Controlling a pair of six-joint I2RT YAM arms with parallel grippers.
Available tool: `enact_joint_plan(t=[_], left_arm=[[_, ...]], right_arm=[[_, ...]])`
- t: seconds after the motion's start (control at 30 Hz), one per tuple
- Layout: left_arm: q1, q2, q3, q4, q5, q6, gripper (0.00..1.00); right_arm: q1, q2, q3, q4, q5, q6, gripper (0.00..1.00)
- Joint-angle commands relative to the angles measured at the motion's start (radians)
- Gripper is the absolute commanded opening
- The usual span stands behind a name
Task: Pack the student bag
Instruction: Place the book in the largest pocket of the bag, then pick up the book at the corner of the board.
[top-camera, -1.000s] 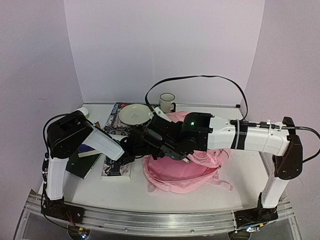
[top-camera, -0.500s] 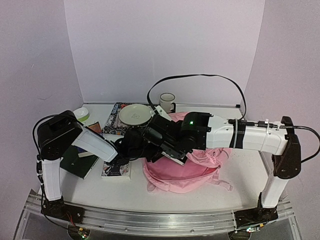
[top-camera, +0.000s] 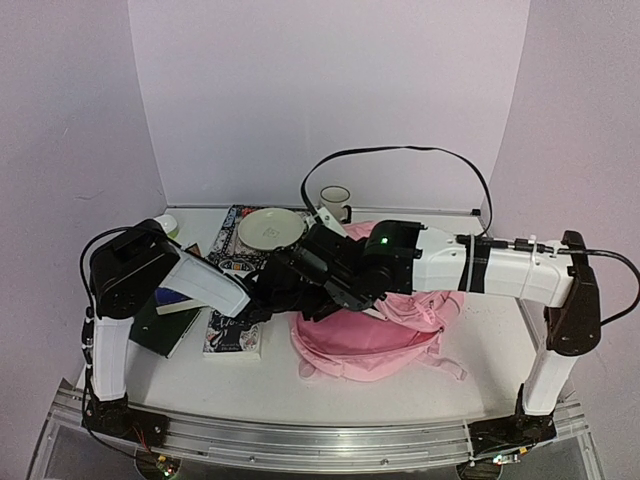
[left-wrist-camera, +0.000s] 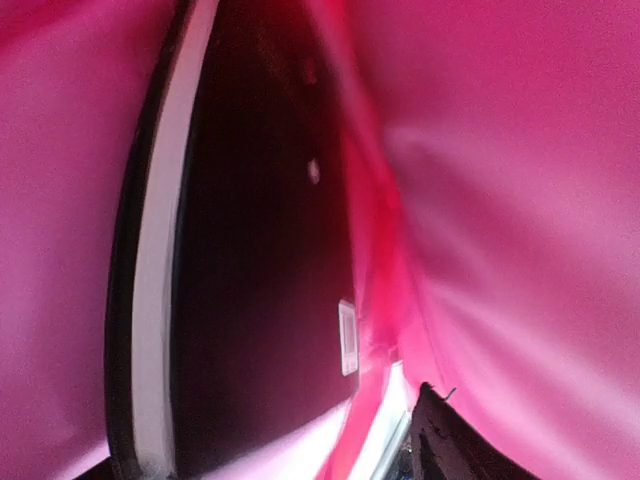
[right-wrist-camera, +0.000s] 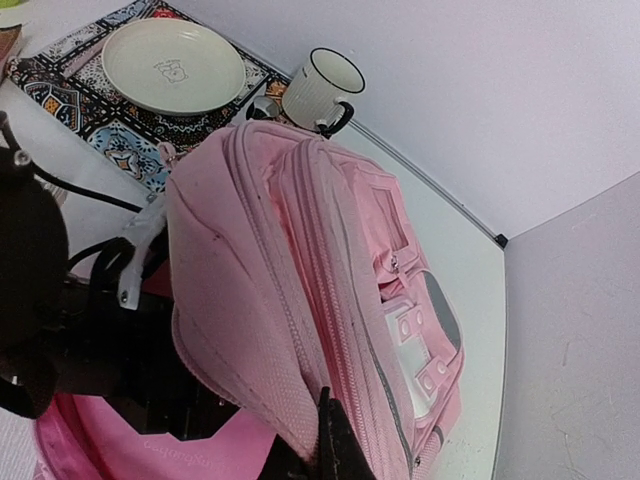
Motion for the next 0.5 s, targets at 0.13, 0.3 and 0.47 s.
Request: enact_joint_plan(t=[0.13,0.3,0.47], left_arm=[[0.000,-0.204,-0.142,-0.133,-0.125,0.105,0.85],[0.005,-0.329,-0.222,-0.221,-0.213,0.126,0.87],[0.049,-0.470,-0.332,-0.271,-0.271,0.136,0.88]], right_arm=[[-0.015,-0.029,-0.024,0.002,0.080,0.026,0.00],[-0.020,-0.033,-0.028,0.000,0.080,0.026,0.00],[-0.032,-0.042,-0.048,0.001,0.071,0.036,0.00]])
